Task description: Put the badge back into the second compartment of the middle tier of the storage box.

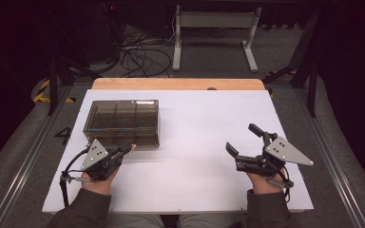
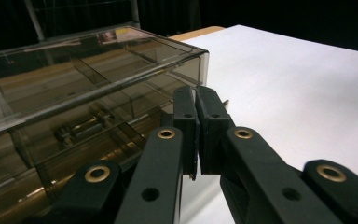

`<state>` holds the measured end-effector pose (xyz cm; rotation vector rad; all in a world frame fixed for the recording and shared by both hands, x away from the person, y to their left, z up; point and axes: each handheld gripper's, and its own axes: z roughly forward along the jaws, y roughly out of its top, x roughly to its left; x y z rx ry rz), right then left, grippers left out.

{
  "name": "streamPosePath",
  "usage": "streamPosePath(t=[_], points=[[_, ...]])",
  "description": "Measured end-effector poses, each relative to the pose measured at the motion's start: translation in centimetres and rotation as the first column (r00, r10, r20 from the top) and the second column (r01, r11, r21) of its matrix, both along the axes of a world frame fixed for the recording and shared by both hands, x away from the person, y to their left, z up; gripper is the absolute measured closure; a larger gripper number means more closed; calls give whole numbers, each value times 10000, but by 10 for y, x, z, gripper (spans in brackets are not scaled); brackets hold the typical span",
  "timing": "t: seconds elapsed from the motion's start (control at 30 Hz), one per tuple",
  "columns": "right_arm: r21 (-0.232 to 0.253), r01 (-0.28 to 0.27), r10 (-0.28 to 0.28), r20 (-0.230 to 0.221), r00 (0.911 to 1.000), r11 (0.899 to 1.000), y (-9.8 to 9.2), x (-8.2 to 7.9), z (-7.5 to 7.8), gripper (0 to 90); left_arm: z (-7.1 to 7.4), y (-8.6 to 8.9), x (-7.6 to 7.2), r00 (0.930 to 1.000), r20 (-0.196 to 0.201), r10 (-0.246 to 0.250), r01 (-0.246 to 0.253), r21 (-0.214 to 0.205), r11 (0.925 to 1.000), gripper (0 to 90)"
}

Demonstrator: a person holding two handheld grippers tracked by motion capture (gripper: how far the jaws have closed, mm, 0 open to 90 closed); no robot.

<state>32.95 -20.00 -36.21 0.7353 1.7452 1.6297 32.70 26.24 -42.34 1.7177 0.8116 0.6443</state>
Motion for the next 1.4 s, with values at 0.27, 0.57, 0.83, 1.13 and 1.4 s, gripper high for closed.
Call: streamPosePath(t=[0.27,0.57,0.83,1.13,1.4], points=[[13,16,-16,23,10000,10000,-1,0,0,65,2,3,5,9993,285,223,-229,186,9996,878],[42,11,-11,22,10000,10000,-1,-1,0,66,1,5,9,9971,605,463,-506,710,9962,877],[24,7,-7,26,10000,10000,0,-1,0,66,0,2,13,9930,1088,464,-622,1471,9872,876],[10,-13,13,46,10000,10000,-1,-1,0,67,-3,1,17,9906,1268,513,-763,2009,9766,875],[8,-42,42,62,10000,10000,-1,-1,0,69,-6,1,19,9889,1436,387,-729,2411,9678,873]])
